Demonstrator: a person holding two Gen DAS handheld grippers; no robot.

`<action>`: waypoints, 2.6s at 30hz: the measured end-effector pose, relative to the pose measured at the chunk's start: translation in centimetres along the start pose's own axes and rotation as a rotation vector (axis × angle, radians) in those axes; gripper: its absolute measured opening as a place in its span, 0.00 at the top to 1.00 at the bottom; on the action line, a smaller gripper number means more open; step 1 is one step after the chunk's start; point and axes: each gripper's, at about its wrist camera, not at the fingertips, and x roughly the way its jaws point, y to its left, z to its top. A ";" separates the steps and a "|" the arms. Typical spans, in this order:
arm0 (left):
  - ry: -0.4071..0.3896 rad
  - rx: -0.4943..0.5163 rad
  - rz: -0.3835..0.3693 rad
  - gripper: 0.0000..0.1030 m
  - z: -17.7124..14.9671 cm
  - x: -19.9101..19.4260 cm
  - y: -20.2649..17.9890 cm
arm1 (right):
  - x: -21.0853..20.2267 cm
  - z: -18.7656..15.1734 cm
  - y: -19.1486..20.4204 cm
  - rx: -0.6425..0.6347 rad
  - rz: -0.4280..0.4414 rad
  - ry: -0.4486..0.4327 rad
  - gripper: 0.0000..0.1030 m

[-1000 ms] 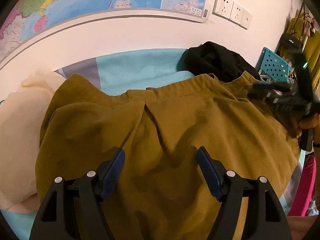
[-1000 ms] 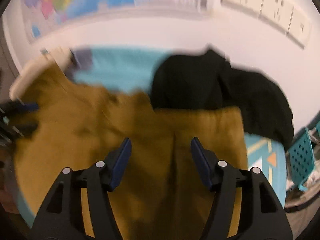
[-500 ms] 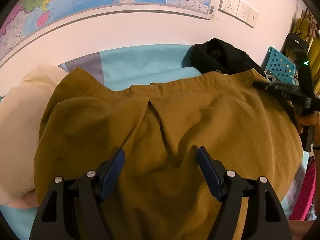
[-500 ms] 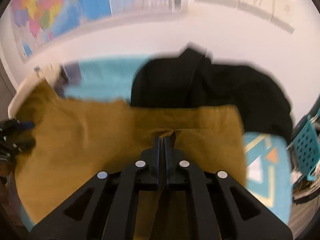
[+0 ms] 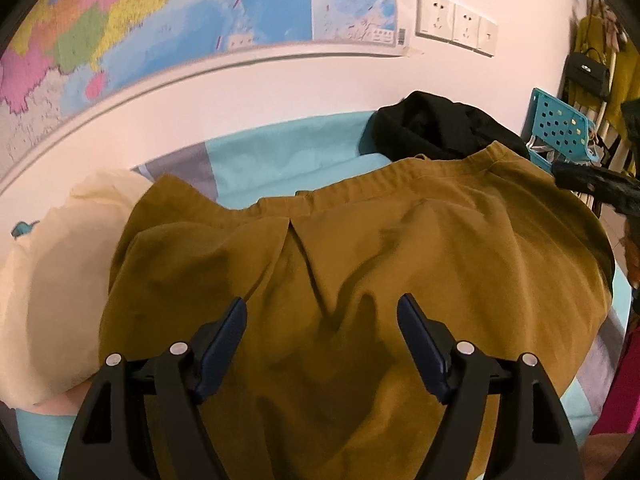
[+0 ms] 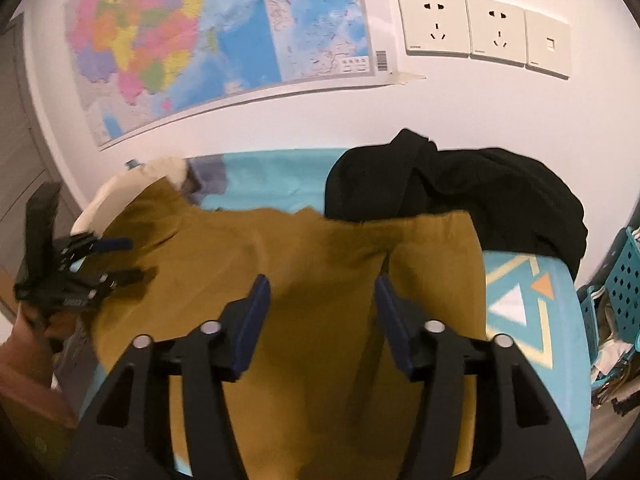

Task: Fold large clothes
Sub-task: 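Grasp the folded jacket with the left gripper and pull it toward the pillow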

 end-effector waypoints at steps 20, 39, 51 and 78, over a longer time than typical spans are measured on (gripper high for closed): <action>-0.055 -0.055 -0.083 0.26 -3.4 -3.0 2.1 | -3.3 -4.7 -0.5 0.070 0.042 -0.060 0.51; -0.121 -0.133 -0.041 0.25 -8.4 -7.7 5.1 | -3.7 -5.7 7.1 -0.081 0.141 -0.051 0.38; -0.026 -0.212 -0.085 0.81 -12.9 -6.9 7.5 | 2.9 -7.7 9.7 -0.118 0.226 0.107 0.42; -0.038 -0.280 -0.043 0.28 -13.8 -9.7 6.9 | 7.1 -9.5 27.3 -0.853 0.077 0.100 0.23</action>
